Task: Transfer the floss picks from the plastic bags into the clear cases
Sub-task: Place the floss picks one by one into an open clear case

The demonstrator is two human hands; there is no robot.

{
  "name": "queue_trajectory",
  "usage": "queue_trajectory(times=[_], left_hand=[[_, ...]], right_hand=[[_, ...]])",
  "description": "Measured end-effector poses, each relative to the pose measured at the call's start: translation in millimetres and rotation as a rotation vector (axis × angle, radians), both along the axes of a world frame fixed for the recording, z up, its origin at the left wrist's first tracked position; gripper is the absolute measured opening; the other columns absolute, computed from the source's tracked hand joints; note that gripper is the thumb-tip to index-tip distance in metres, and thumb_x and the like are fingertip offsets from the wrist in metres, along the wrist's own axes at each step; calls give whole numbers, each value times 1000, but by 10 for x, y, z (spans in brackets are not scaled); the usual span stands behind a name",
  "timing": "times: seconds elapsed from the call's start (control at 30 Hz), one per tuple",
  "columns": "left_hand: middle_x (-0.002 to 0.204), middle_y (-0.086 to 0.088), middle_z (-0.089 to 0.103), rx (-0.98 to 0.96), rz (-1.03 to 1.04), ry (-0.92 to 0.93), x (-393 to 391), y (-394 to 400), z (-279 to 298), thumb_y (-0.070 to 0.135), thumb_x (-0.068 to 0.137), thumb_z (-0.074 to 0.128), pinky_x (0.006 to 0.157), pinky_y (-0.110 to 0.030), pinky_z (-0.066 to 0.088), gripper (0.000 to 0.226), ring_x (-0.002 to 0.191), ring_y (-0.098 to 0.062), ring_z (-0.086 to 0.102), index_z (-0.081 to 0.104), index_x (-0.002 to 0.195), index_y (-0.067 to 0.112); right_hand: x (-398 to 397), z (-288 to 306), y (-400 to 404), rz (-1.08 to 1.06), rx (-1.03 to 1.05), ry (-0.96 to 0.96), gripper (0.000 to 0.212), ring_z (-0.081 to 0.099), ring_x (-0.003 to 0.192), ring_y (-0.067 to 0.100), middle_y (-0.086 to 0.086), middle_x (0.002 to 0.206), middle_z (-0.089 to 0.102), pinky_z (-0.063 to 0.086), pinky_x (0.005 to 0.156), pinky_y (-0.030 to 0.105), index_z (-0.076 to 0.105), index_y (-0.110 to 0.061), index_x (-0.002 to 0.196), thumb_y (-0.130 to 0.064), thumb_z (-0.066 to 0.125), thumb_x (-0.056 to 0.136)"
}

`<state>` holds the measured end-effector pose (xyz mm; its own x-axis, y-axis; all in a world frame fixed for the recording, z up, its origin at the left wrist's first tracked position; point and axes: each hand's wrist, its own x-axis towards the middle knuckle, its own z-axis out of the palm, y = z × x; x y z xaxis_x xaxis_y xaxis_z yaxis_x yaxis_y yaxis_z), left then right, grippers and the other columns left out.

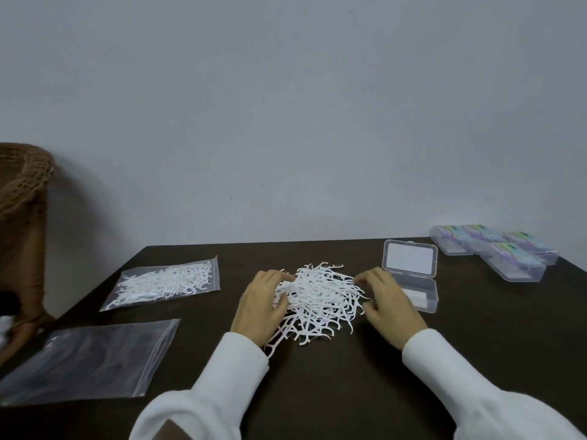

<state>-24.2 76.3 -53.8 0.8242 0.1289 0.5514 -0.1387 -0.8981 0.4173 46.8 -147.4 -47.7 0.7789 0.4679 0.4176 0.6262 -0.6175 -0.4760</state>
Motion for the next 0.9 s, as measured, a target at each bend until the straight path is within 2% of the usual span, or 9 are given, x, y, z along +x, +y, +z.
queue_trajectory(times=[0.1,0.23,0.33,0.4,0.53,0.7,0.9], left_hand=[[114,12,56,-100,-29,69,-19,102,-4,15,90,57,94,-19,37,29,108,1,48,58,115,29],[120,14,54,-42,-46,142,-57,200,-3,21,92,57,92,-11,28,33,115,2,43,55,124,29],[127,12,51,-30,-59,209,-66,239,-15,29,91,59,98,-14,29,42,122,0,41,49,132,30],[131,11,49,-21,-75,265,-65,234,-27,34,91,59,102,-18,30,46,125,-1,40,46,135,31],[127,12,55,26,-95,247,-31,179,-55,30,91,61,101,-21,35,39,119,-3,46,54,129,30],[105,11,66,-24,-91,118,-21,157,-58,20,85,68,88,-23,46,25,97,-4,59,69,109,25],[99,9,72,-89,-40,60,-32,145,-33,17,84,69,85,-24,50,19,90,-4,65,74,102,22]], right_hand=[[-49,2,170,47,-77,-34,34,49,107,12,-4,121,46,43,86,23,49,-20,119,-7,48,87],[-56,43,380,91,-142,36,37,48,115,13,-4,132,42,42,94,28,42,-23,128,-20,49,92],[-28,67,492,117,-226,72,47,39,127,14,-4,139,39,36,97,29,35,-23,136,-24,49,91],[1,54,527,110,-249,71,46,39,128,14,-3,140,41,36,98,28,35,-23,136,-27,49,92],[54,-3,528,86,-213,9,35,48,118,11,-7,128,52,38,93,24,47,-27,126,-31,53,92],[72,10,507,86,-122,-15,21,58,102,10,-7,110,64,46,91,26,60,-26,110,-28,59,89],[92,8,466,111,1,-27,13,60,91,9,-7,96,66,44,82,21,65,-22,101,-21,62,88]])
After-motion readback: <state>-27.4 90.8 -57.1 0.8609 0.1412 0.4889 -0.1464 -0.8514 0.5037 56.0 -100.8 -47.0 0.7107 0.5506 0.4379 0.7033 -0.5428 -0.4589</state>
